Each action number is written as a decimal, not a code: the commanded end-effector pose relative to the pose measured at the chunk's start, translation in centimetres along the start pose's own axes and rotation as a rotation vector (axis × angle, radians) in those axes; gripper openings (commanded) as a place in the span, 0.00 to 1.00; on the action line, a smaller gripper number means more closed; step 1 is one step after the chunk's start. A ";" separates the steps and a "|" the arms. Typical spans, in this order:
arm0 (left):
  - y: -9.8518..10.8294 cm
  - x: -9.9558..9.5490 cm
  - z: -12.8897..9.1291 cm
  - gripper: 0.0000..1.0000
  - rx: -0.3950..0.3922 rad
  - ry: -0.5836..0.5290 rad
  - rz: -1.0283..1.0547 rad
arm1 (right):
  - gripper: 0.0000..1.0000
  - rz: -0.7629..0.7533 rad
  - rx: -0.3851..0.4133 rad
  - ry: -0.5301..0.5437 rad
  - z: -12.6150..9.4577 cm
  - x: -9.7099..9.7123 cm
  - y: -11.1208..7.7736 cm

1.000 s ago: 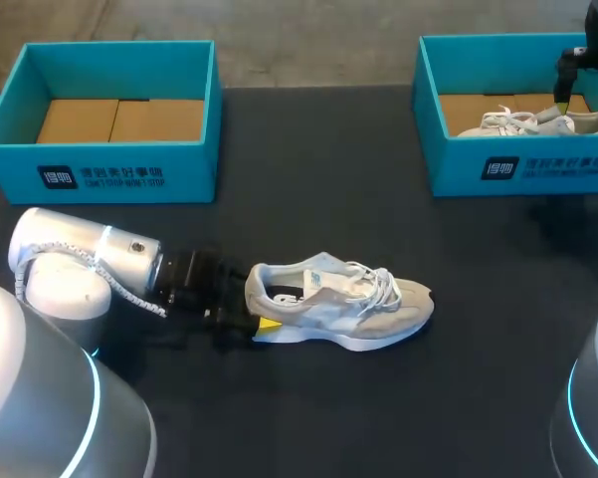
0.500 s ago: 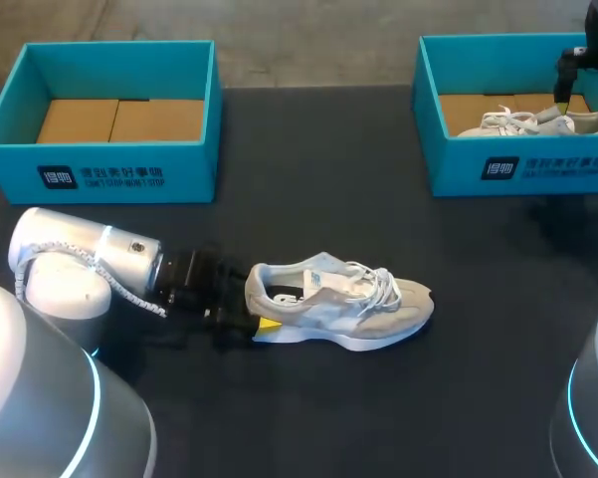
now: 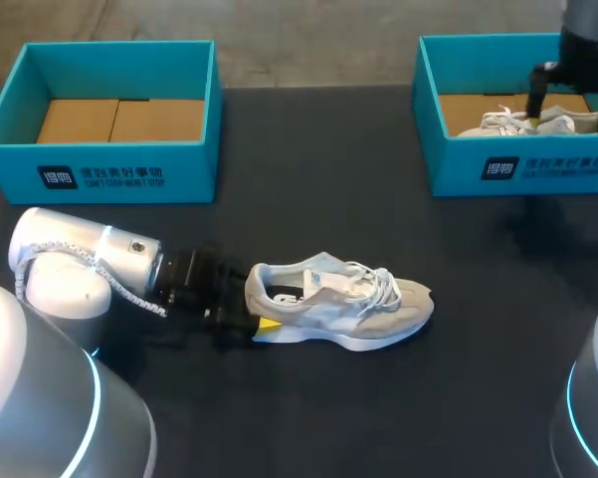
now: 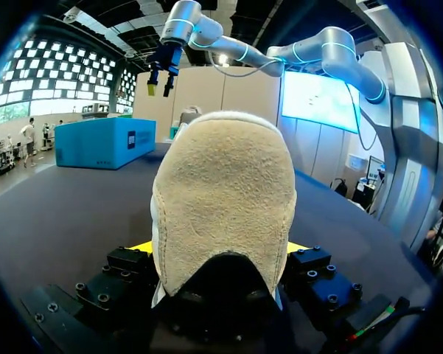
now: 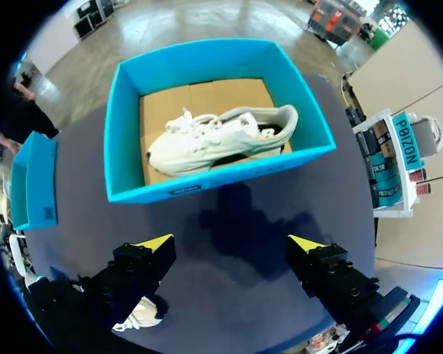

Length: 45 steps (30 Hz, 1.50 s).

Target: Take the shoe out of the shoebox, open the shoe tongue, remove and reinsert the insole, then place the shoe into the shoebox

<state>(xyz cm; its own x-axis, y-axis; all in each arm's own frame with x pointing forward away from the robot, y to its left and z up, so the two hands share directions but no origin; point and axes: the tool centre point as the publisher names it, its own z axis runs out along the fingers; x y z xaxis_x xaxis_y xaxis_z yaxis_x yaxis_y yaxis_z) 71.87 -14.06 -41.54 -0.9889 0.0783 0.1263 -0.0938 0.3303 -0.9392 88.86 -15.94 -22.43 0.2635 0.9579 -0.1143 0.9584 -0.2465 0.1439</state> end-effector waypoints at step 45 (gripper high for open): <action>0.3 -0.1 0.2 0.00 0.000 0.000 0.000 | 1.00 -0.104 0.106 0.026 -2.3 23.1 -24.6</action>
<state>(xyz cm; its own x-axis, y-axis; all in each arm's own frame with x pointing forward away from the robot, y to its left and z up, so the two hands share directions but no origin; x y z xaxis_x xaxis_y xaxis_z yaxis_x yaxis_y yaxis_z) 71.87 -14.05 -41.54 -0.9889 0.0784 0.1263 -0.0937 0.3306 -0.9391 71.00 10.06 -25.83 0.1620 0.9848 -0.0628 0.9867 -0.1609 0.0224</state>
